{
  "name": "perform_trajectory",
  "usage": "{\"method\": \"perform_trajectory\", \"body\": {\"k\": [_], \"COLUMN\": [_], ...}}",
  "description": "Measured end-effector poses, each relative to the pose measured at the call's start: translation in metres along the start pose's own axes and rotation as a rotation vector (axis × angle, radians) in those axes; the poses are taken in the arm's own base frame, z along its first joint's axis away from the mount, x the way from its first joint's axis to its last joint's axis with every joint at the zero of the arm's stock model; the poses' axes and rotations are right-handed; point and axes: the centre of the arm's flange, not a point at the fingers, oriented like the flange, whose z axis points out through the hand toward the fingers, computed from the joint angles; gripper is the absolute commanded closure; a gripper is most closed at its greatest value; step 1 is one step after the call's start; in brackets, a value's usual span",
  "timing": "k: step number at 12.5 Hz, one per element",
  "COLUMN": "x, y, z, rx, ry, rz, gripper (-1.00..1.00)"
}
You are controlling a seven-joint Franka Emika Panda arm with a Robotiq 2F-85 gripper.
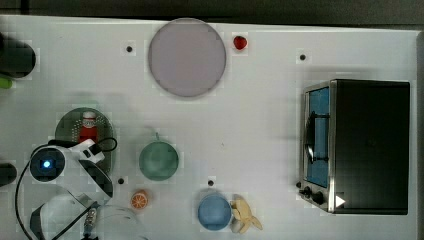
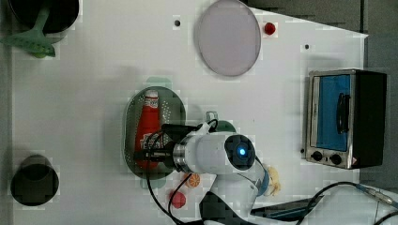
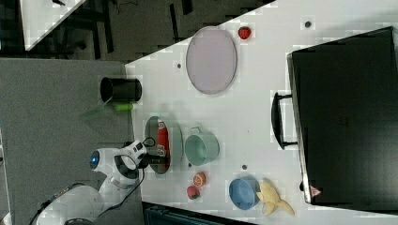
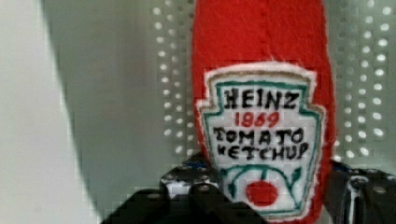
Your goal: Pick ketchup from strainer and place it on the table
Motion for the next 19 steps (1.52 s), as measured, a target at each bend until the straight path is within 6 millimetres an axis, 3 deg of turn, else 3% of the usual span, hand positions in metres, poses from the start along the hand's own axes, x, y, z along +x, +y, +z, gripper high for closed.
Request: {"method": "perform_trajectory", "body": {"k": [3,5,7,10,13,15,16,19], "x": [-0.004,-0.01,-0.01,0.004,0.026,0.053,0.071,0.141], "y": [-0.005,-0.009,-0.016,-0.049,-0.048,-0.028,-0.007,0.082], "z": [-0.024,-0.059,-0.112,-0.215,-0.29,-0.317,-0.324,-0.34], "rx": [-0.053,-0.11,-0.125,-0.047,-0.048,-0.043,-0.059,-0.075], "ry": [0.014,0.028,0.052,0.158,0.2,0.201,0.192,0.201], "rz": [-0.019,-0.013,0.048,0.084,0.1,0.099,0.105,0.181], "gripper": [-0.21,-0.21,-0.21,-0.21,-0.21,-0.21,-0.21,-0.21]}}
